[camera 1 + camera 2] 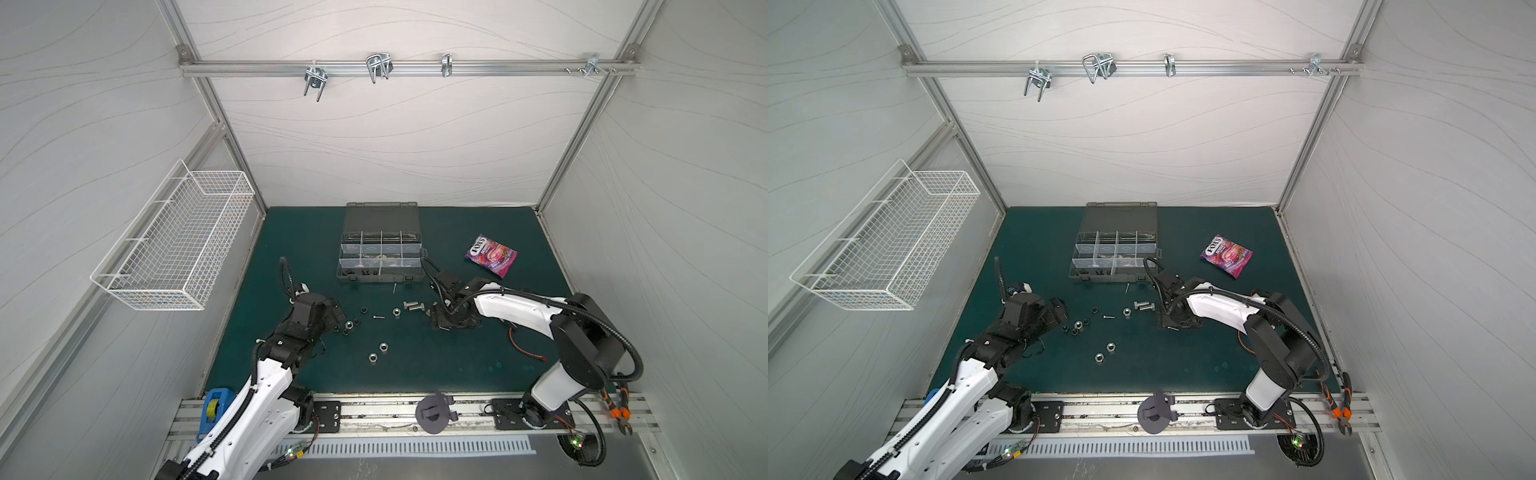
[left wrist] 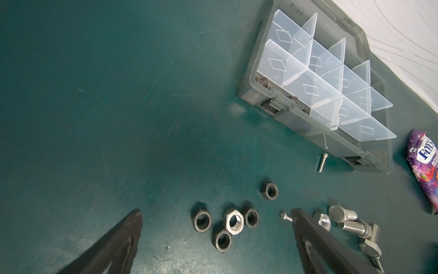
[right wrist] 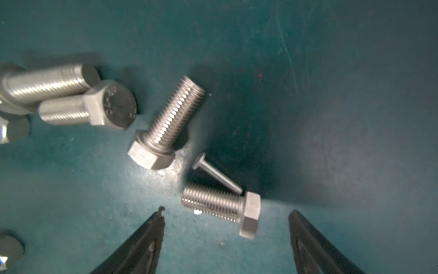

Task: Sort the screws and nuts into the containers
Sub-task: 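Lower the right gripper onto a silver hex bolt and close it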

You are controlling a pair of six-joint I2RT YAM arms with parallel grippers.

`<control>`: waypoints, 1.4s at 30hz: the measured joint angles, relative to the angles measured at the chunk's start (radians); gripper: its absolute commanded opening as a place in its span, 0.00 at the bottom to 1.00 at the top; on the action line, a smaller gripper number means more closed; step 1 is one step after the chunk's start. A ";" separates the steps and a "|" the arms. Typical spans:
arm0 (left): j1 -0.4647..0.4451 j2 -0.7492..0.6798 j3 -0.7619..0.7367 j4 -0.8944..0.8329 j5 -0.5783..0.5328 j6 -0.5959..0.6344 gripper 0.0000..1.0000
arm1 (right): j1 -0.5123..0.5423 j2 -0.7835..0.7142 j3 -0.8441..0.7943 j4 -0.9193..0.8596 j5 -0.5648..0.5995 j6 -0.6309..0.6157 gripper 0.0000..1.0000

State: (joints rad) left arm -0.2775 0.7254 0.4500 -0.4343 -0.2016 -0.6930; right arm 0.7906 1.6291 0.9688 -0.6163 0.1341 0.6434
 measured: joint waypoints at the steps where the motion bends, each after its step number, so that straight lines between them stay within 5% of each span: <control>1: 0.000 0.001 0.000 0.000 0.000 0.000 0.99 | 0.002 0.008 0.007 -0.002 0.004 0.000 0.84; 24: 0.000 -0.015 -0.024 0.000 0.000 0.003 0.99 | 0.020 0.094 0.047 -0.032 0.071 0.071 0.77; 42: 0.000 0.002 -0.028 0.021 0.015 0.004 0.99 | 0.024 0.095 0.047 -0.029 0.067 0.131 0.43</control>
State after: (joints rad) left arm -0.2775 0.7277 0.4217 -0.4133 -0.1867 -0.6888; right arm 0.8150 1.7245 1.0157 -0.6449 0.2008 0.7742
